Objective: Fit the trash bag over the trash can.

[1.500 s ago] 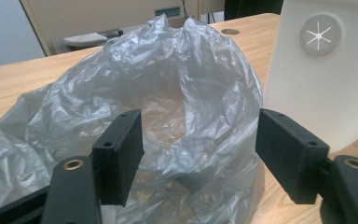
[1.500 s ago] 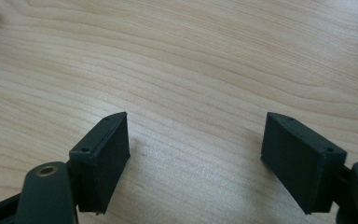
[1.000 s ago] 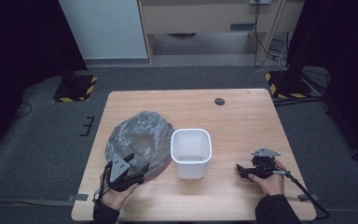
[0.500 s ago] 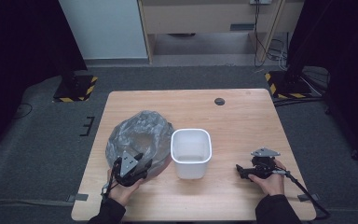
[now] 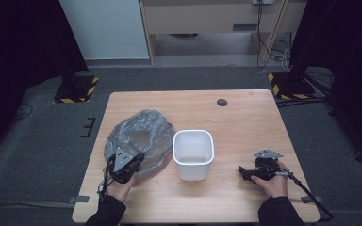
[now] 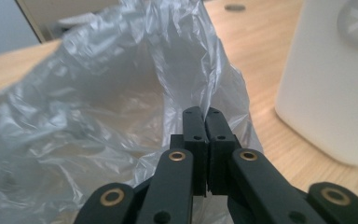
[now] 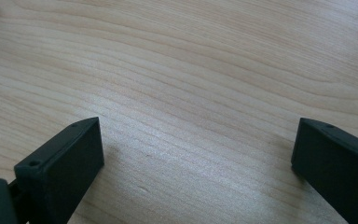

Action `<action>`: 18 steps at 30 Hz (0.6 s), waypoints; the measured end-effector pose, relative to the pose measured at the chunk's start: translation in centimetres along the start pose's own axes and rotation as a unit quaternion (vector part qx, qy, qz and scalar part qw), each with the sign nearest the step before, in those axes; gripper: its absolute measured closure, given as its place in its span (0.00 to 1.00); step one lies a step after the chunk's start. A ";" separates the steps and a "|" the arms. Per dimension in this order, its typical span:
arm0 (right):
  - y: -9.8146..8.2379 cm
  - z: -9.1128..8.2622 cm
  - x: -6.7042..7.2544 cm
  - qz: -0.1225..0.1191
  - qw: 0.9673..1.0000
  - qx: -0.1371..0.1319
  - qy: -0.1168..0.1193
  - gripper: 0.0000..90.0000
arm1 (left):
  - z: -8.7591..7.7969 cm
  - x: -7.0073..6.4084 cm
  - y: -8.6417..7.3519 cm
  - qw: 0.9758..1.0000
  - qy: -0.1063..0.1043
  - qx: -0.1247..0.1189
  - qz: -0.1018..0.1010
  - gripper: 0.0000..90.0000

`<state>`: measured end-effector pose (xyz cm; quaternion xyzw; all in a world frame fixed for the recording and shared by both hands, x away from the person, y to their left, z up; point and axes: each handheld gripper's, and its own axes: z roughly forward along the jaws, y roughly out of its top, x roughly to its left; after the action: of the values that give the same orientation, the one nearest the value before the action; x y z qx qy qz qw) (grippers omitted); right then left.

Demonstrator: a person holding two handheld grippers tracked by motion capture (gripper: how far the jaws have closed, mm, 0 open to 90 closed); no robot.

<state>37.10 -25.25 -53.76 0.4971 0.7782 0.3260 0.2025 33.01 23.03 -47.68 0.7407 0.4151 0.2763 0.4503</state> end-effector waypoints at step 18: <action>0.0 0.0 0.0 0.000 1.000 0.000 0.000 0.03 | -4.3 2.3 4.0 0.990 0.009 -0.127 -0.057 1.00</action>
<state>37.10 -25.24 -53.76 0.4974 0.7780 0.3258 0.2027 32.32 25.91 -42.08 0.6505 0.4219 0.3073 0.5518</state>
